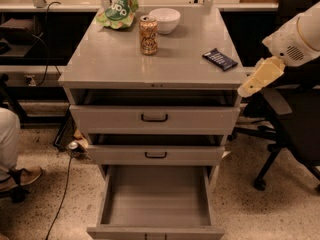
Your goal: Place rxbar blueberry into bottom drawer
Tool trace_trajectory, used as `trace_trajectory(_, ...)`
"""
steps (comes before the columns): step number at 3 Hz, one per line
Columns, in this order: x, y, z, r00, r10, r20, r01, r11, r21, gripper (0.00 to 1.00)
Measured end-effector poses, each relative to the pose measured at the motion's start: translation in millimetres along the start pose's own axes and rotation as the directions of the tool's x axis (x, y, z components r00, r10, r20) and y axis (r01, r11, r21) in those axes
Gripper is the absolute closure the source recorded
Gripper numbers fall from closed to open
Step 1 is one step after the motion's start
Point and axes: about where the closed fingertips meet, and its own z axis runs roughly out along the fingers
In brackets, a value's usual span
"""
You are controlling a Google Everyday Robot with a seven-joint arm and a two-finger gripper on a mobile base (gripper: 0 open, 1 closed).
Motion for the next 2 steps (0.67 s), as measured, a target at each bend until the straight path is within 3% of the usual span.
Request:
trace_trajectory(1, -1, 0, -1, 1.000, -0.001, 0.000, 0.001, 1.0000, 0.001, 0.00)
trace_trajectory(2, -5, -25, 21, 1.000, 0.009, 0.003, -0.009, 0.9998, 0.018, 0.00)
